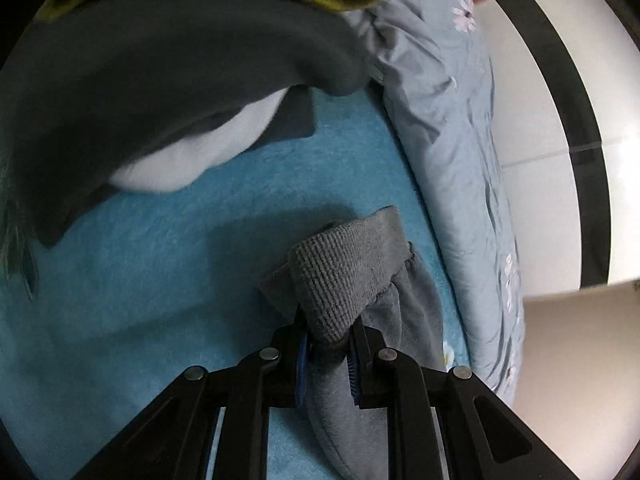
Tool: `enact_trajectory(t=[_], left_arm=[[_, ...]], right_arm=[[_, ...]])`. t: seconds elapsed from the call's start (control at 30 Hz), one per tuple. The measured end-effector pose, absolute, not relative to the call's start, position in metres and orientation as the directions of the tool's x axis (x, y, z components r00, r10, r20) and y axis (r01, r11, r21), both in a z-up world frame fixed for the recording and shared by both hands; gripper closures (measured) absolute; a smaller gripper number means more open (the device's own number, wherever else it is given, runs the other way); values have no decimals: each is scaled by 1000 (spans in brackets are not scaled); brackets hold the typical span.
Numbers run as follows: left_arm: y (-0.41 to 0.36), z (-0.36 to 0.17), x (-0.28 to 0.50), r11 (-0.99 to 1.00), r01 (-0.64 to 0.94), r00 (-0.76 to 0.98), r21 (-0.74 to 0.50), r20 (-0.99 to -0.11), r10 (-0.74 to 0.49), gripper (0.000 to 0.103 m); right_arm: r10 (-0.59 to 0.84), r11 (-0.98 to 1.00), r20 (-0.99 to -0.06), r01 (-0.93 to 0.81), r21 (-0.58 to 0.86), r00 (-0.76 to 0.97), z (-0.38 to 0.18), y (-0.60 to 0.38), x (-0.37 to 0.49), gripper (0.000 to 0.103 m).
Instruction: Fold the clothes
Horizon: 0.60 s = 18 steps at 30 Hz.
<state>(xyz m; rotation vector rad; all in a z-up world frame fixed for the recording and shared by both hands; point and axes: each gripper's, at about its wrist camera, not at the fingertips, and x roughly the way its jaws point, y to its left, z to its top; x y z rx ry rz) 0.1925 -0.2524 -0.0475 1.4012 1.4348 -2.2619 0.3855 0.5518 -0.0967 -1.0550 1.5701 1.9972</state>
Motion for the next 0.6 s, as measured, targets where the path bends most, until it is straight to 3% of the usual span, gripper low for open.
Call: enact_trajectory(t=[0.17,0.23,0.33,0.47,0.6], left_arm=[[-244,-40,182,-587,527,-499,-615,-783,372,78],[-246,-37,185,-580,529,-481,-620,-782,396,70],[-240,-20,208,-607,517,-458,-604,-794,399,68],[-247,-2,232,-602,500,-502,-623,-775,385,61],[-251,4,245,-550,484,-555,-681,-725,408,59]], right_arm=[[-125,-338,-765,-698,632,-632,-83,543,384,88],[-97,-392,-769,-685,614,-632,-64,528,382,88],[-36,-525,-789,-660,537,-613,-29,506,373,88],[48,-750,-794,-547,372,-605,32,447,344,88],[11,-876,-773,-379,298,-634,64,366,312,88]])
